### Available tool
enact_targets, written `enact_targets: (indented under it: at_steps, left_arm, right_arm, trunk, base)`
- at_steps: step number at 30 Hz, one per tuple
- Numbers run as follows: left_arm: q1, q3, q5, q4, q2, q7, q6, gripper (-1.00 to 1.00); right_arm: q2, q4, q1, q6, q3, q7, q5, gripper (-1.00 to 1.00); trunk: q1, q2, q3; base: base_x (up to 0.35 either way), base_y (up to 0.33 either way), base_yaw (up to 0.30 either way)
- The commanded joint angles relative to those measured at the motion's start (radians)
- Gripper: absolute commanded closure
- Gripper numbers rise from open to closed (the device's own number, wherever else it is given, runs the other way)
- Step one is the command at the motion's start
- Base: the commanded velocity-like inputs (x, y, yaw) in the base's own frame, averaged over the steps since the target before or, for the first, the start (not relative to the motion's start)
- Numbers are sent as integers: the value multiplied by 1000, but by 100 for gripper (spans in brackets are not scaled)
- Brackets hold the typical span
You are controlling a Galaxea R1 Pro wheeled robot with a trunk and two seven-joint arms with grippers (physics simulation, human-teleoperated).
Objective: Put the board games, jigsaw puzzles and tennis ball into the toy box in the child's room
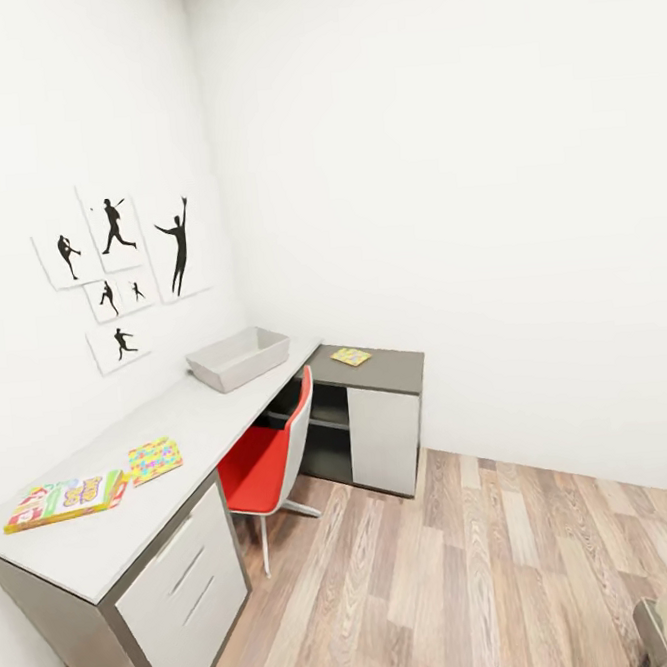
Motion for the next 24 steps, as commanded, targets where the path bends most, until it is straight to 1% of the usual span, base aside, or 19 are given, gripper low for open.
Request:
enact_targets:
  at_steps: [1,2,3,7,8,11,12,14,15,18,20,24]
  left_arm:
    - [-9,0,1,-12,0,0,23,-100]
    - [-20,0,1,-21,0,0,39,-100]
    - [-44,2,1,-37,1,0,71,-100]
    - [-98,5,2,-59,3,1,121,-100]
    - [-127,6,3,-64,3,1,137,-100]
    - [-168,7,4,-69,4,1,151,-100]
    - [-191,8,4,-71,4,2,156,-100]
    - [-208,8,5,-72,4,1,157,-100]
    - [-220,8,5,-73,4,1,156,-100]
    - [-232,8,6,-74,4,1,152,-100]
    - [-235,8,6,-74,5,0,149,-100]
    - [-239,7,5,-71,4,-1,120,-100]
  right_arm:
    - [0,1,-17,11,-1,1,-20,-100]
    - [0,1,-33,25,-1,1,-30,-100]
    - [0,1,-67,52,-1,1,-51,-100]
    - [0,1,-135,100,-1,1,-91,-100]
    - [0,1,-166,118,-1,0,-110,-100]
    - [0,1,-206,135,-1,-1,-135,-100]
    - [0,1,-225,141,-1,-1,-153,-100]
    - [1,-1,-240,145,-1,-1,-169,-100]
    - [2,-7,-250,147,-2,-1,-183,-100]
    - [2,-23,-259,146,-1,-1,-201,-100]
    - [3,-30,-261,144,0,-1,-206,-100]
    - [2,-34,-259,141,0,0,-210,-100]
  trunk:
    - [0,-1,-1]
    - [0,-1,-1]
    - [0,-1,-1]
    - [0,-1,-1]
    - [0,-1,-1]
    - [0,-1,-1]
    - [0,-1,-1]
    - [0,-1,-2]
    - [0,-1,-2]
    - [0,-1,-4]
    - [0,-1,-5]
    - [0,-1,-8]
  base:
    - [0,0,-284]
    - [0,0,-284]
    - [0,0,-284]
    - [0,0,-284]
    - [0,0,-284]
    - [0,0,-284]
    - [0,0,-283]
    - [0,0,-282]
    - [0,0,-277]
    - [0,0,-274]
    - [0,0,-269]
    - [0,0,-260]
